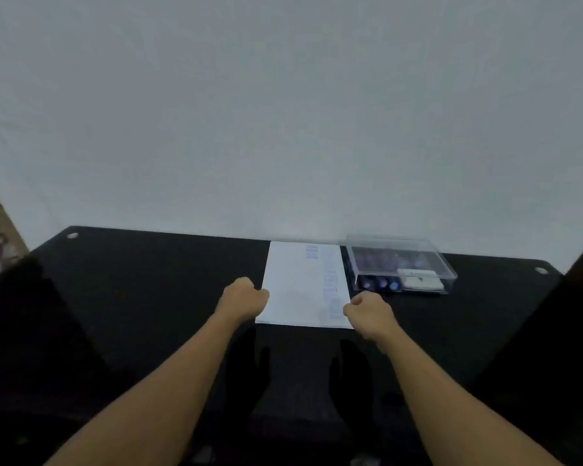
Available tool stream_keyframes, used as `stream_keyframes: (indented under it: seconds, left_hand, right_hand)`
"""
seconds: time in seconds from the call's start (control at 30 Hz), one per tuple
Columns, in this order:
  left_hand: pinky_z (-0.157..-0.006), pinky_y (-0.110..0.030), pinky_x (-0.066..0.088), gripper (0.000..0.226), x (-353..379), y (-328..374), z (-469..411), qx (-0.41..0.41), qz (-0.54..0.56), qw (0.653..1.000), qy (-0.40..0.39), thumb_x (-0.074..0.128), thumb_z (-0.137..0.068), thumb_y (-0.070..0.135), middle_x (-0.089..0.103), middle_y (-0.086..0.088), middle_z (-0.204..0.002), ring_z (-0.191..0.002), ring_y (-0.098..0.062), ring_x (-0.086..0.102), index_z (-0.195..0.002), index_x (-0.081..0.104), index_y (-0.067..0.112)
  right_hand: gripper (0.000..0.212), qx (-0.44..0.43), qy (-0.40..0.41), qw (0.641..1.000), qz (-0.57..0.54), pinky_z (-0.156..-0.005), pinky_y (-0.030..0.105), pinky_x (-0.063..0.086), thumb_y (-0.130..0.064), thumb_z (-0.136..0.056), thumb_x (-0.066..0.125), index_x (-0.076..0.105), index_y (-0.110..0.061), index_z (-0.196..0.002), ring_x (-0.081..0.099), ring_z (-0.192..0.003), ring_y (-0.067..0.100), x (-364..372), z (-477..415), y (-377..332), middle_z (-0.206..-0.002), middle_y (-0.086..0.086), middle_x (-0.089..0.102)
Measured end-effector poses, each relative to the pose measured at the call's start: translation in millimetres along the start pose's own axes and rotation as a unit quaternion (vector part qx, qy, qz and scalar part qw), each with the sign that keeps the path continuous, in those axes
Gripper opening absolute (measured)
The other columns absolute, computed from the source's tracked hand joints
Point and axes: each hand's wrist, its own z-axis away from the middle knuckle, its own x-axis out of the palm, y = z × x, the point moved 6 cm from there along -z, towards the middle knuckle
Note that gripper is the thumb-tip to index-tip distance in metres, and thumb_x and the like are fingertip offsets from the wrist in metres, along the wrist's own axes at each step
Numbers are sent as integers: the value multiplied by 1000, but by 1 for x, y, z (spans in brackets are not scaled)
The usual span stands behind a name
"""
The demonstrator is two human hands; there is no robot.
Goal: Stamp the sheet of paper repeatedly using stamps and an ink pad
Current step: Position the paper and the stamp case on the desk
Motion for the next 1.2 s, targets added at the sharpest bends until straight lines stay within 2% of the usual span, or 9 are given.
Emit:
stream_keyframes:
  seconds: [0.13,0.23,0.33,0.53,0.67,0.9,1.03,1.13,1.2]
  left_hand:
    - [-56,-28,37,14,21,-22,-12,-65,17,998,-10,54,-91,21,52,0,-83,-71,-14,50,-88,49,8]
    - [-56,-28,38,16,31,-26,-21,-77,43,996,2,54,-91,21,53,-1,-81,-68,-15,50,-83,49,9]
    - [-61,-29,44,17,40,-21,-34,-103,84,991,-2,54,-91,21,52,-3,-81,-68,-16,49,-79,48,10]
    - [-80,-39,53,8,48,-29,-51,-175,140,974,24,57,-88,12,54,-5,-94,-79,-20,52,-87,51,6]
    - [-83,-45,58,21,48,-34,-57,-207,163,964,26,61,-81,10,61,-11,-105,-91,-30,63,-102,58,5]
    - [-80,-46,60,30,54,-32,-64,-229,170,958,15,62,-78,7,64,-15,-104,-88,-34,66,-108,60,3]
    - [-79,-43,60,17,53,-26,-57,-214,134,967,47,57,-83,8,62,-11,-98,-85,-30,64,-100,60,4]
    - [-70,-37,59,18,59,-20,-57,-211,183,960,26,56,-85,4,61,-12,-101,-85,-28,64,-102,59,3]
    - [-60,-32,53,18,62,-18,-58,-219,231,948,11,56,-85,-1,62,-13,-99,-81,-26,63,-103,58,1]
  right_hand:
    - [11,66,-2,998,-3,-55,29,35,-21,-88,56,51,-11,-85,54,-81,25,18,-16,21,-88,6,55]
    - [17,95,25,995,-26,-72,31,45,-22,-88,57,56,-7,-96,62,-101,34,26,-28,28,-109,14,64]
    - [12,104,38,993,-33,-73,32,48,-22,-88,59,58,-10,-88,64,-97,33,30,-40,24,-105,13,66]
    - [21,150,55,986,-52,-91,43,56,-20,-86,60,65,-7,-101,64,-99,34,35,-52,23,-109,13,68]
    - [21,162,53,984,-57,-91,44,55,-18,-88,60,65,-7,-104,65,-100,34,35,-56,23,-110,13,68]
    - [31,191,57,977,-73,-89,42,56,-19,-86,60,64,-6,-114,61,-103,36,36,-56,25,-122,17,61]
    - [20,179,57,979,-76,-80,39,56,-14,-89,58,64,-6,-106,65,-96,32,32,-58,21,-108,12,66]
    - [10,177,56,978,-95,-68,34,49,-10,-93,55,61,-6,-99,59,-79,24,32,-60,23,-94,7,61]
    - [10,183,54,975,-111,-68,32,48,-10,-93,54,61,-7,-99,57,-75,22,33,-60,24,-92,5,60]
